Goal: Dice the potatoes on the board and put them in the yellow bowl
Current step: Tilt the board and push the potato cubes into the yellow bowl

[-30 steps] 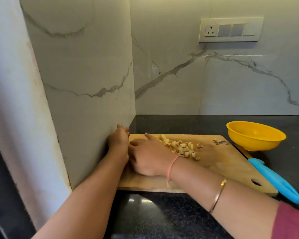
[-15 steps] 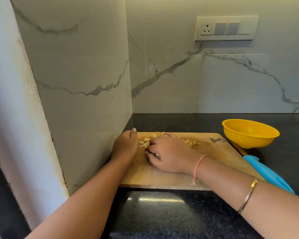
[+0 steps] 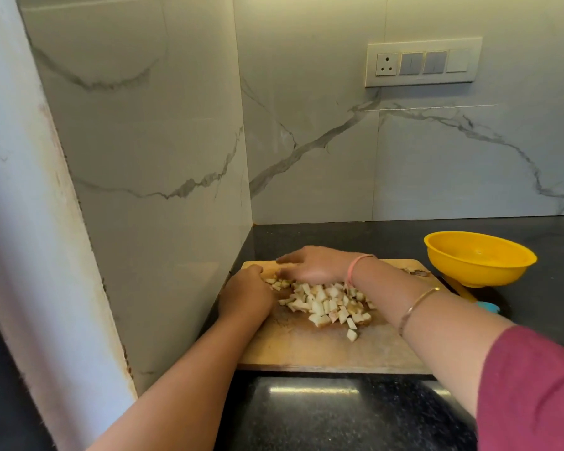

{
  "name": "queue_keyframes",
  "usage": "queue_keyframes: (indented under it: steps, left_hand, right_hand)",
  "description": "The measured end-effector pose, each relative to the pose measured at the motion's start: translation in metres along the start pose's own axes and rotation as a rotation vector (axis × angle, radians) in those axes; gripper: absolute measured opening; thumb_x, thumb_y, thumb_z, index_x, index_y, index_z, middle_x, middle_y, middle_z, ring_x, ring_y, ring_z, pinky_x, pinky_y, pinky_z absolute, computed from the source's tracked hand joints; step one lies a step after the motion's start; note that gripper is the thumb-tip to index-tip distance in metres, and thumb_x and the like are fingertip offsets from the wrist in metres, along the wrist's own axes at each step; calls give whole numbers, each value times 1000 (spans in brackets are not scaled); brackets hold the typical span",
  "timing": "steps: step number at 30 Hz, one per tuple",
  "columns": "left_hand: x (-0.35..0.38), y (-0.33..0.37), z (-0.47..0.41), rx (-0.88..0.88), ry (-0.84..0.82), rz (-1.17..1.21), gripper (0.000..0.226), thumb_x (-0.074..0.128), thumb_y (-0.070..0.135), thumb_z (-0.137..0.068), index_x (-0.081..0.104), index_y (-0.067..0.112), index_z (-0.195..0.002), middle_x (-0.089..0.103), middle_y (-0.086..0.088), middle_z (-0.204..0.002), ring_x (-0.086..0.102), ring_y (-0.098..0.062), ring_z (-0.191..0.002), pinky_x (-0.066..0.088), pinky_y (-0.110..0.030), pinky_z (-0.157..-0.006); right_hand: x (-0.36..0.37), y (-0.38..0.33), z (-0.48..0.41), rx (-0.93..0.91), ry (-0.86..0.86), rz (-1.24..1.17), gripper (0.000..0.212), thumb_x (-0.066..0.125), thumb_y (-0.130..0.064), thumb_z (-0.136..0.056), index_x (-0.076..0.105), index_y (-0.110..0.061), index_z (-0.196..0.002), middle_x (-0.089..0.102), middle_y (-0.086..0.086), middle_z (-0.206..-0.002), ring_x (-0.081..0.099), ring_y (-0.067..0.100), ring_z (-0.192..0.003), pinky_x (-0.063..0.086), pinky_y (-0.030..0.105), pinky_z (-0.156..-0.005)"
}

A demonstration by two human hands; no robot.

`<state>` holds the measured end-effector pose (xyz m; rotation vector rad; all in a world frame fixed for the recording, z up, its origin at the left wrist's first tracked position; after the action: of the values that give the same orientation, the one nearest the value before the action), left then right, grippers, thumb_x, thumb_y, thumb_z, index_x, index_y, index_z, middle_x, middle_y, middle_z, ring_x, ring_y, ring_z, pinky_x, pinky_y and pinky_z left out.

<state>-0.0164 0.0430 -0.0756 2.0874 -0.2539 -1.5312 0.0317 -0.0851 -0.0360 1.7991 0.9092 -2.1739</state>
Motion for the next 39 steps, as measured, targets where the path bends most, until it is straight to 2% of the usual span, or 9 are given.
queue_keyframes:
  steps: [3,6,13,16,20,25,27,31,39]
  left_hand:
    - [0,-3,-5,-9,33,-58,41,40,12,-99,43,15,-140,51,-7,-136,51,-24,-121,44,-32,-94]
    - [0,-2,-7,-2,48,-94,37,39,7,-98,48,12,-134,53,-8,-131,52,-23,-117,44,-30,-88]
    - [1,-3,-9,-41,65,-27,40,41,6,-98,47,13,-137,52,-9,-136,52,-26,-120,45,-33,-94]
    - [-3,-2,-7,-55,87,182,42,39,8,-99,45,14,-140,49,-8,-141,48,-26,-126,41,-34,-99]
    - [-8,10,-4,92,89,289,41,30,23,-104,45,11,-140,47,-9,-143,42,-24,-131,35,-34,-104]
    - [-2,29,-10,22,-177,265,52,19,37,-105,42,9,-142,40,-13,-148,37,-27,-135,29,-36,-106]
    - [2,33,-13,-4,-226,265,55,17,39,-105,50,8,-136,45,-13,-144,43,-27,-130,31,-37,-105]
    - [10,44,-13,19,-240,382,53,19,39,-104,62,14,-122,58,-6,-130,52,-22,-116,37,-34,-97]
    - [14,41,-20,73,-118,550,47,26,37,-104,66,12,-109,65,-5,-115,58,-20,-105,44,-37,-95]
  right_hand:
    - [6,-10,-6,-6,-43,93,50,46,-53,-91,48,-32,-137,46,-1,-143,42,21,-129,33,38,-108]
    - [5,-11,0,-94,8,145,42,51,-43,-91,56,-30,-130,54,-1,-133,51,18,-117,42,32,-98]
    - [4,15,26,-219,89,-42,27,54,-33,-92,68,-26,-115,56,-9,-125,51,11,-117,40,30,-101]
    - [-6,23,43,-202,168,-230,27,48,-26,-97,70,-22,-111,60,-9,-126,55,7,-113,43,28,-98]
    - [-15,43,61,-110,339,-362,32,40,-19,-99,66,-23,-117,62,-7,-121,53,7,-113,41,25,-95]
    - [-2,59,71,65,290,-334,39,29,-29,-102,55,-20,-129,52,-4,-133,44,11,-121,32,25,-97]
    - [8,57,70,95,275,-346,43,27,-36,-102,51,-19,-134,49,-2,-136,43,12,-122,31,27,-98]
    - [17,48,66,68,380,-393,41,27,-34,-102,56,-16,-124,56,3,-125,47,13,-110,34,31,-93]
    - [17,40,49,8,484,-533,37,25,-27,-103,56,-14,-119,57,1,-116,50,12,-109,37,27,-89]
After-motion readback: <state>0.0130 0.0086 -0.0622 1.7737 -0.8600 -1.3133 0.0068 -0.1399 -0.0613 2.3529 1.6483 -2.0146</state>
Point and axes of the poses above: each hand's wrist, its own z-axis away from the middle knuckle, its own x-axis out of the palm, y = z × x, the point moved 2 cm from there along -z, towards the middle knuckle
